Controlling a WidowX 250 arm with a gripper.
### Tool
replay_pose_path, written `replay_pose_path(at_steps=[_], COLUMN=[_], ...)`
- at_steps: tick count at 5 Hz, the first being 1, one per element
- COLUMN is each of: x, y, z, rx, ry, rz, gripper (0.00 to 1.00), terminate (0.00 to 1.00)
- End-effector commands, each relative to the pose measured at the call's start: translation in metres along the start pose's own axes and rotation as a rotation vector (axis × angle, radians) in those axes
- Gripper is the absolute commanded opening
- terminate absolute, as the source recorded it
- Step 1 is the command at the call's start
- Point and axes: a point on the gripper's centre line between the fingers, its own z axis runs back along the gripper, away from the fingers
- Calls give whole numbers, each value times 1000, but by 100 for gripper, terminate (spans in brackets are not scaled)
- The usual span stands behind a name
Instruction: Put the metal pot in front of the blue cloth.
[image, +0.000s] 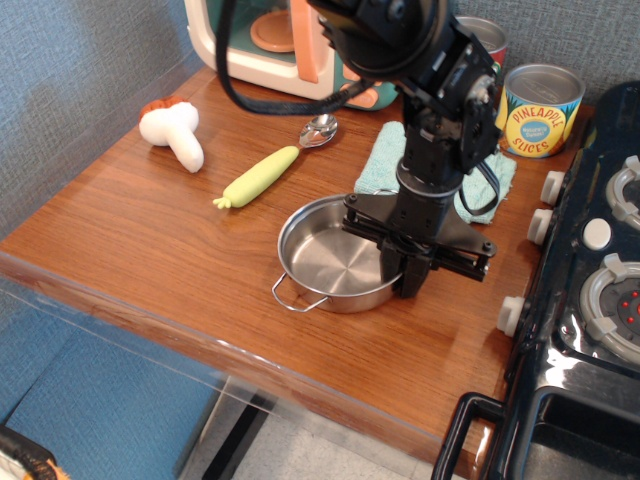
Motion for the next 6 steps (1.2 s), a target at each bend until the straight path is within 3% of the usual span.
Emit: replay_pose_path(at_steps=[1,2,4,6], x=[-11,-13,-11,-10], y=[-13,-13,-6,-1], z=[17,37,91,93], rx=[-7,-8,-68,-63], ry=[-57,-103,-196,-207], rz=[57,64,120,119], gripper=[100,100,100,100], terminate=[0,0,0,0])
